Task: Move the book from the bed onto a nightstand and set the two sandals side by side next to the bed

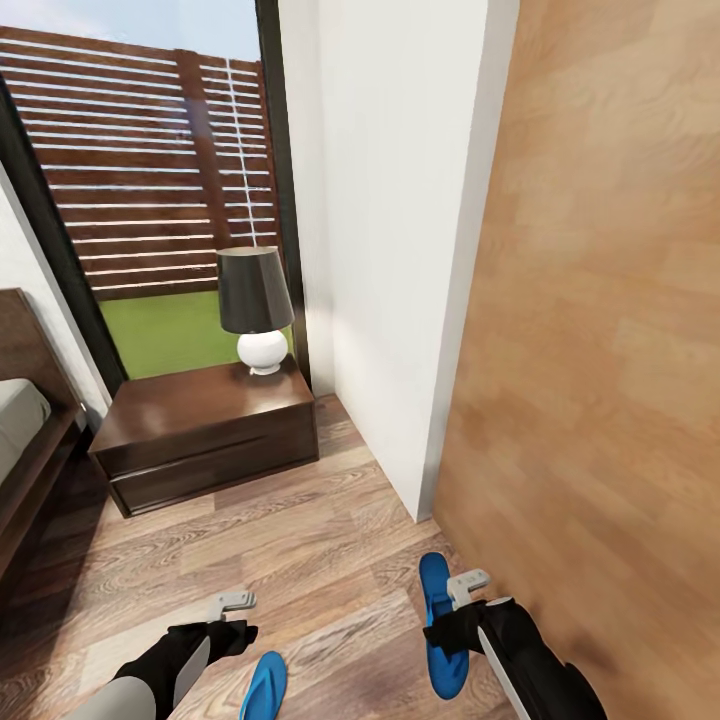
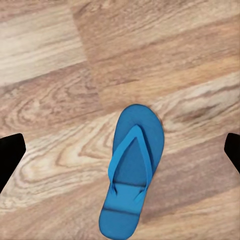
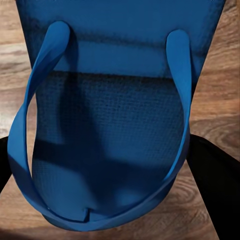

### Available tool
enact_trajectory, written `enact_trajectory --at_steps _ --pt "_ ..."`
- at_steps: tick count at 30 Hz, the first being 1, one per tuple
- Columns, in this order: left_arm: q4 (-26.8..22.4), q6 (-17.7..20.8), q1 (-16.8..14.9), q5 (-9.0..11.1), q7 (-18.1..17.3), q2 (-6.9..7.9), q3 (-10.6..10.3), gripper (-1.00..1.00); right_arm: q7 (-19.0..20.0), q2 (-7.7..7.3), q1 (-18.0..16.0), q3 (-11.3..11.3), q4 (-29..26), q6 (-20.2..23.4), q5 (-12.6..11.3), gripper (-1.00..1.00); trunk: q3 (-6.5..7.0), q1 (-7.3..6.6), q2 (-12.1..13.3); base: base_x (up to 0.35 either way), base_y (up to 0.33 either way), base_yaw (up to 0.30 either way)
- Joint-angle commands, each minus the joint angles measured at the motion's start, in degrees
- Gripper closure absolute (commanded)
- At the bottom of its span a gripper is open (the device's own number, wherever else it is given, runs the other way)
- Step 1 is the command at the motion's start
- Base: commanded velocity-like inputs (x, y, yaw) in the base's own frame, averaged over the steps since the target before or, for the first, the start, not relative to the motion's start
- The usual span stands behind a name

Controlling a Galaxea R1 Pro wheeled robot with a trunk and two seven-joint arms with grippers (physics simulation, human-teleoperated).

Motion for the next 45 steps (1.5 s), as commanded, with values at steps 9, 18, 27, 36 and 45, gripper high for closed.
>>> enact_trajectory --at_steps 9,18,27,36,45 --pt "-0.10 0.40 0.05 -0.39 -0.46 -0.08 0.45 -1.00 0.28 -0.05 -0.03 0.10 0.15 0.14 0.41 1.00 -0.05 -0.01 -0.02 0.003 0.000 0.000" --pt "-0.11 0.62 0.07 -0.40 -0.47 -0.03 0.45 -1.00 0.29 -0.05 -0.03 0.10 0.17 0.07 0.41 1.00 -0.05 -0.01 -0.02 0.000 0.000 0.000" --pt "-0.12 0.81 0.07 -0.38 -0.33 -0.09 0.45 -1.00 0.29 0.01 -0.03 0.18 0.44 0.03 0.41 1.00 -0.05 -0.01 -0.02 0.000 0.000 0.000" --pt "-0.12 0.80 0.07 -0.38 -0.32 -0.11 0.45 -1.00 0.30 0.04 -0.03 0.19 0.57 -0.09 0.41 1.00 -0.05 -0.01 -0.02 0.000 0.000 0.000" --pt "-0.12 0.80 0.07 -0.38 -0.32 -0.11 0.45 -1.00 0.29 0.04 -0.03 0.19 0.61 -0.11 0.41 1.00 -0.05 -0.01 -0.02 0.003 0.000 0.000"
